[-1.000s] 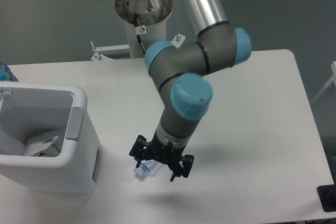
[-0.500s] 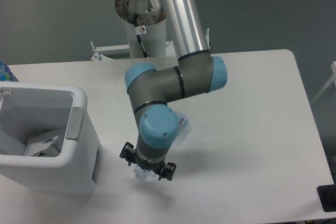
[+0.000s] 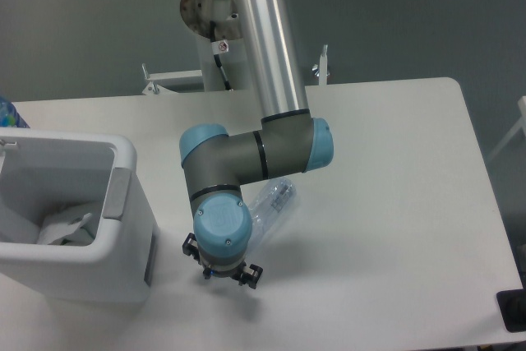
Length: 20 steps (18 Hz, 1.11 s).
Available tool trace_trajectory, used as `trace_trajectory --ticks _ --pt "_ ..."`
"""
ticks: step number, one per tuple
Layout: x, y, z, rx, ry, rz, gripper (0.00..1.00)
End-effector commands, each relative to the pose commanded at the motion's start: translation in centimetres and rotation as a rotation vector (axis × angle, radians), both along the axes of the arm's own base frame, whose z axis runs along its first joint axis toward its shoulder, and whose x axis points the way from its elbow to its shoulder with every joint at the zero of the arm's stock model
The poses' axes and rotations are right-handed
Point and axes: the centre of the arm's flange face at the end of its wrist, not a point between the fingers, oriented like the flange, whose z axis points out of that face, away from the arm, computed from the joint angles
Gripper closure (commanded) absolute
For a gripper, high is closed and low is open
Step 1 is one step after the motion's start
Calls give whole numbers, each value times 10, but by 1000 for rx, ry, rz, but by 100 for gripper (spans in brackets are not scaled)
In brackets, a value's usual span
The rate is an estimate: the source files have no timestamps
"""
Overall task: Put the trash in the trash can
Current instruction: 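Close the gripper on the bottle's cap end and lift it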
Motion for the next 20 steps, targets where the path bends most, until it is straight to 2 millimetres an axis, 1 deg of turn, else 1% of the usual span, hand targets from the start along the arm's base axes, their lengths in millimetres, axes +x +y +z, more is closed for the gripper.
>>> trace_trajectory --ticks 2,4,7,9,11,13,15,16,18,20 --pt "-1 -1 -4 -24 22 -7 38" --pt "1 0 -4 -25 23 -11 41" --pt "1 0 -2 -22 25 -11 53" --pt "1 1 4 -16 30 -13 63" --pt "-1 2 17 4 36 -20 72" --pt "-11 -2 33 28 48 -6 80" --pt "-28 -11 49 46 59 20 87" --pt "-31 -12 53 59 58 26 90" --pt "-45 -15 70 93 67 41 91" --pt "-73 -23 95 162 54 80 93"
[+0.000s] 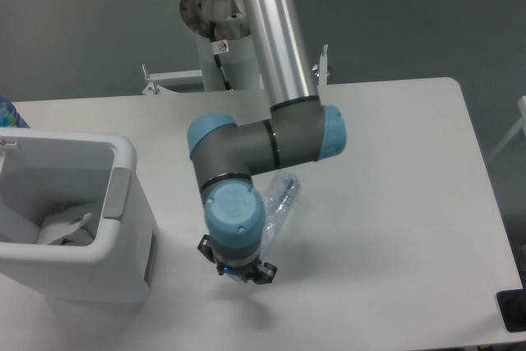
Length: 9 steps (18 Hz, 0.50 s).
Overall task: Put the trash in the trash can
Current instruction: 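Close the gripper on the bottle's cap end and lift it, then carry the bottle over the trash bin and lower it inside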
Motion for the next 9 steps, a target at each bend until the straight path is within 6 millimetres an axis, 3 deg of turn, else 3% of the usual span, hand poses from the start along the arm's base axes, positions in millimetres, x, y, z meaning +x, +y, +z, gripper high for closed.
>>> trace_trajectory --ticks 2,4,7,9 --pt "-22 -4 36 124 -42 29 93" --pt "-31 -12 75 246 -85 45 93" --pt "-28 -29 134 395 -126 52 93" --pt "-15 -33 167 473 -149 36 92"
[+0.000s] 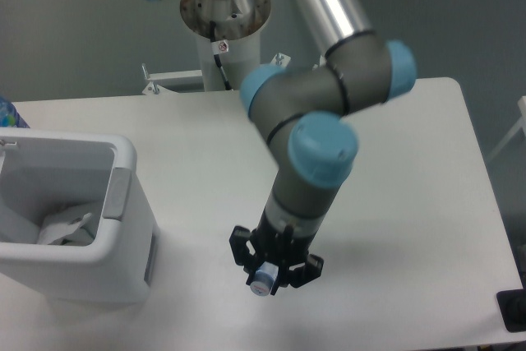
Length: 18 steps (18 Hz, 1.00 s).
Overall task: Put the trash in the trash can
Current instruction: 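Carry the bottle over the trash bin and lower it inside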
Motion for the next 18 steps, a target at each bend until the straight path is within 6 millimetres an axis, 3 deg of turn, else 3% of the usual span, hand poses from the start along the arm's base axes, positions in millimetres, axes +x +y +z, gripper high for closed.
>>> trace_trajectory --ticks 9,12,15,18 --pt "66 -10 133 428 -135 -46 91" --pt "99 -9 162 535 -192 -149 91" --pt "120 -18 190 621 -246 -231 91" --pt "136 -17 198 648 -271 -278 89"
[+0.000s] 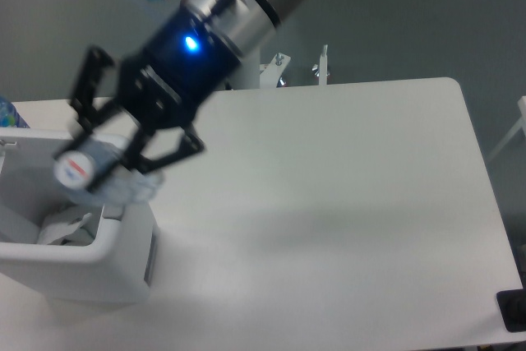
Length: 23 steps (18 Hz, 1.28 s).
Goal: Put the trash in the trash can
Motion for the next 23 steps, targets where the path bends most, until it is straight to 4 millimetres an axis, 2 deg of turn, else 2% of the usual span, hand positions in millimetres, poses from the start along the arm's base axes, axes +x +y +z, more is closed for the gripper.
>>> trace_trajectory --ticks 2,3,5,8,10,11,12,14,18,20,21,23 --pt "17 11 -7 -5 -4 -35 87" --pt "19 14 -14 -9 -5 -43 87" --pt "22 22 -27 -3 4 -58 83" --pt "40 37 -40 -9 3 -97 73" --pt "39 38 -48 7 32 -105 53" --pt "41 38 -54 15 48 -114 36" --pt "41 37 -58 20 59 -120 12" --pt "44 35 -62 18 58 -123 0" --pt "47 32 -68 2 44 -121 0" --pt "41 32 -72 -9 40 -109 0" --pt "33 30 -75 -17 40 -93 0" --pt "-9 13 -86 -37 37 -19 0"
